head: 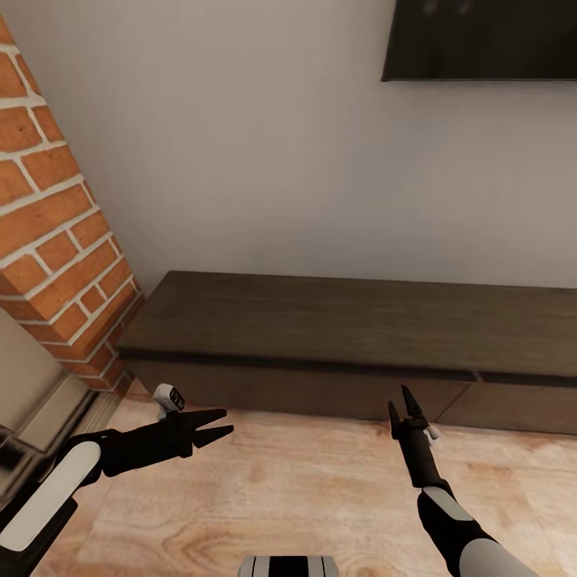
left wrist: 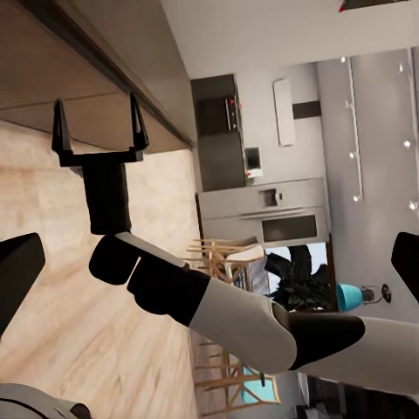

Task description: Place each of the two pumpkins and all three candles from the living room inside a cabinet in the living room (use any cabinet), then make sure every cabinet is closed, and position the cauldron so it is next to a table in the living room.

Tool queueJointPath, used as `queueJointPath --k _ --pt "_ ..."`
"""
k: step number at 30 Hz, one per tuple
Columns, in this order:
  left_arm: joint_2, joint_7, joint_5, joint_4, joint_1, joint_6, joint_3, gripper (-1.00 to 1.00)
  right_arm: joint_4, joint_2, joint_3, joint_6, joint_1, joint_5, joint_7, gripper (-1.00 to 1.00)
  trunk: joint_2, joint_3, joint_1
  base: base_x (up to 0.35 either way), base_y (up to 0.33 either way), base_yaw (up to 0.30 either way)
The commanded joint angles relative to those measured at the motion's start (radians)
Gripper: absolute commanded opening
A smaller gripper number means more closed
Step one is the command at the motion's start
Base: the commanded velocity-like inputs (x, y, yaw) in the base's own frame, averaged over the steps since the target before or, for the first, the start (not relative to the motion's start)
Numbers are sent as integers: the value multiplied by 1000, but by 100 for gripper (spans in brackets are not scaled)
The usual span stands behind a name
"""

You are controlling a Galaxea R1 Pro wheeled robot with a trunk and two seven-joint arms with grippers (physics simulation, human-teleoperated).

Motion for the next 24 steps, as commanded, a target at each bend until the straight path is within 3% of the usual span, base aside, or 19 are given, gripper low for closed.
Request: queueJointPath --k 1,24 --pt "1 -4 0 0 -1 2 -1 100 1 0 0 10 0 -6 3 100 0 -1 0 60 0 0" --pt "1 -4 0 0 -1 2 -1 100 2 0 0 10 0 -6 -4 100 0 -1 0 68 0 0"
